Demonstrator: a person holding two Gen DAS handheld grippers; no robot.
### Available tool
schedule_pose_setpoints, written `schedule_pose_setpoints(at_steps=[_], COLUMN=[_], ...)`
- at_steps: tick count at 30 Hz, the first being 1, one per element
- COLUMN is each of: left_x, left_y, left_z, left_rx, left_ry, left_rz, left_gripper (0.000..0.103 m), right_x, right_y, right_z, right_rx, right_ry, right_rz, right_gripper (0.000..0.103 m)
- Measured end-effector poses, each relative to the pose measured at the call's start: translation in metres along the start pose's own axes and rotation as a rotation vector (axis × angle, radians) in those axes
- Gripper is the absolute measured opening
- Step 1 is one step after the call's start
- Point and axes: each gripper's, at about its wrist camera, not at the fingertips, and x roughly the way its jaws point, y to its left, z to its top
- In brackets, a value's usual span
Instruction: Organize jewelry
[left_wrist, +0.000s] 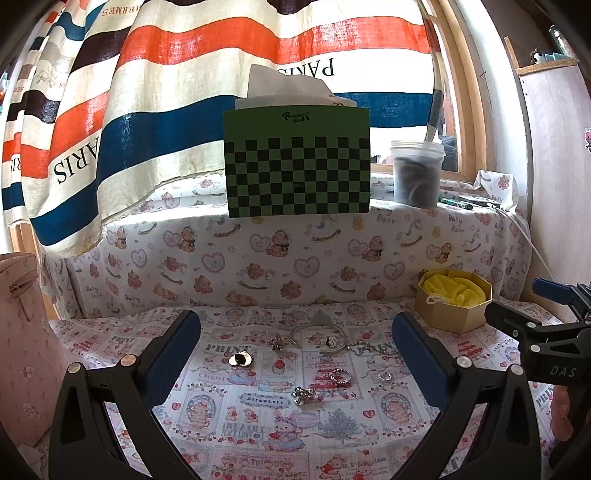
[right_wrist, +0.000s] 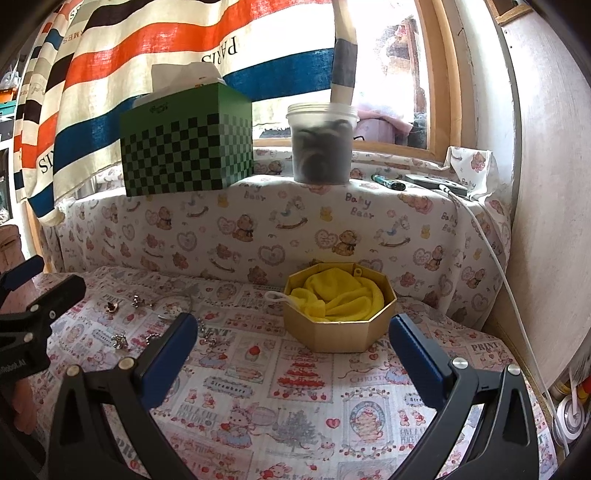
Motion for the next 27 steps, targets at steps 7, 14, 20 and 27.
schedule_pose_setpoints(at_steps=[7,14,20,27], left_x=[0.001,0.016,0.013,0.02], left_y=[0.015,0.024,0.033,0.033], left_z=[0.001,0.005,0.009,0.01], left_rx=[-0.092,-0.108,-0.121,-0.102], left_ry=[-0.006,0.1,0.089,0.134], left_rz=[0.024,-0.058,-0.049,-0.097], left_gripper=[0.103,0.103,0.103,0.102], right_x=[0.004,0.006,-0.001,-0.009], right_y=[-0.008,-0.009,-0.003,0.007], right_z=[0.0,0.0,-0.001,-0.002], right_rx=[0.045,0.045,0.009,-0.042], right_ry=[0.019,0.03,0.001,-0.032], right_rz=[-0.031,0.001,0.011,0.114], right_gripper=[0.103,0.103,0.103,0.103])
